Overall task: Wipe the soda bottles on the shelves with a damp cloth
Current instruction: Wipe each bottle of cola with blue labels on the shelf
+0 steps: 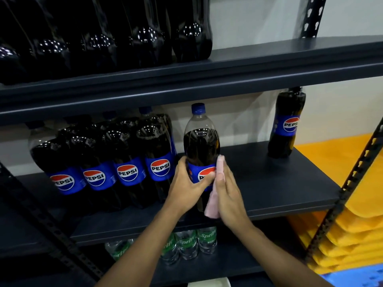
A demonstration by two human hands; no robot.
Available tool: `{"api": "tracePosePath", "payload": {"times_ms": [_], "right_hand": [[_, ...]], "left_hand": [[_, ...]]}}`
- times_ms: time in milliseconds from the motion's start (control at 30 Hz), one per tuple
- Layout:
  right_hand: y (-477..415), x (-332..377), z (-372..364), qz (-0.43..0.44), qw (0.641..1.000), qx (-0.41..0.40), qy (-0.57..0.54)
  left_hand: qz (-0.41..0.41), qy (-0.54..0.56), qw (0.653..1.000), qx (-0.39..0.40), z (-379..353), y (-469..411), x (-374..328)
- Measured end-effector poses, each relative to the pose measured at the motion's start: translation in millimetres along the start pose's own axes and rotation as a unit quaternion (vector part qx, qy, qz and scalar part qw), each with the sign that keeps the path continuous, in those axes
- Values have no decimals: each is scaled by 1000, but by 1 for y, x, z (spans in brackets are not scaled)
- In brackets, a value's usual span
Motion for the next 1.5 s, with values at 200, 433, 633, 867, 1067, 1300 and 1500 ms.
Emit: {"api": "tracePosePath", "payload": {"times_ms": [200,433,633,867,1067,1300,1500], "right_hand": [[-48,35,-14,208,958,-126,153],[-99,121,6,267,931,-121,219],[-104,147,14,247,922,-59,293],[-111,150,27,264,903,-4,340],[-104,122,15,290,923,-104,229],[-67,85,-10,286,900,-243,222],[-18,-3,-36,160,940,-267,142]], "left_hand": [[6,9,999,38,8,-5,3],[12,45,997,63,5,-5,5],[26,42,996,77,6,-2,-4],[94,292,952,12,13,-26,-48],[61,385,920,-37,-22,-33,-56],[17,410,911,-33,-27,-43,-40],[49,378,923,-60,-27,-39,-45]]}}
Point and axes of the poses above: each hand's wrist, its own y-axis away from the middle knuckle, its own z-axis out of the back of the hand, x = y × z, the point moved 2 cm from there along -y, towards the middle knuckle, and after that the axes turned 1 degree about y, right-handed, at the moved point
